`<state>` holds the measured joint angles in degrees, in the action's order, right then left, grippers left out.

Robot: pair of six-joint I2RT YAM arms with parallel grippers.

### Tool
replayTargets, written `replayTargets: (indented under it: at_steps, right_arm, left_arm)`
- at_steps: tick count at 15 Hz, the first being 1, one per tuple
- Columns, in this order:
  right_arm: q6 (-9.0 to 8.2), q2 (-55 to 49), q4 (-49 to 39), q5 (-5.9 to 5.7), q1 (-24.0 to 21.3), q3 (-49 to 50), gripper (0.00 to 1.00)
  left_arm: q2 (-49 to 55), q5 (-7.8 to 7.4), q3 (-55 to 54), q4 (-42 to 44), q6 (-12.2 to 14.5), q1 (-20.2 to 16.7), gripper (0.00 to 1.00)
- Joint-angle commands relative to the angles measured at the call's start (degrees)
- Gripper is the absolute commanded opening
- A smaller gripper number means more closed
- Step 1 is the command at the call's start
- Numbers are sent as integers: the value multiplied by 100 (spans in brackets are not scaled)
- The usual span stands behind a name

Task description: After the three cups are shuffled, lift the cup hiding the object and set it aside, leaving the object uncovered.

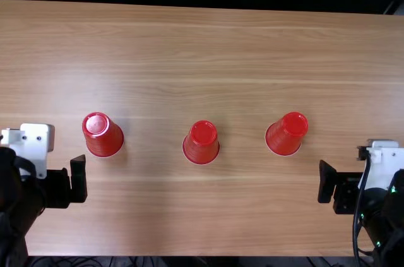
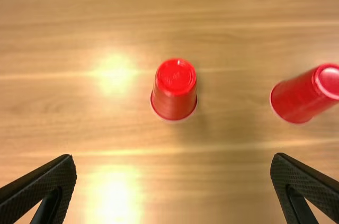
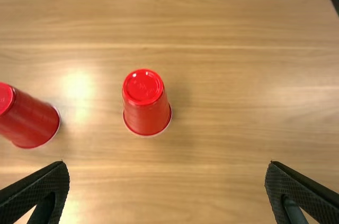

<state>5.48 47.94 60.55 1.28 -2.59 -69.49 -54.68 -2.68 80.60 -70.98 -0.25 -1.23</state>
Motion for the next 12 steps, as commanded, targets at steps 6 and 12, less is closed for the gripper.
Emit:
replayTargets:
  at_steps: [6, 12]
  right_arm:
    - [-20, 813, 869, 157, 488, -583, 100]
    - [-31, 1015, 785, 167, 575, -600, 100]
  left_arm:
    - [-852, 131, 422, -664, -7, -61, 100]
    - [-1660, 131, 105, 116, 4, 0, 100]
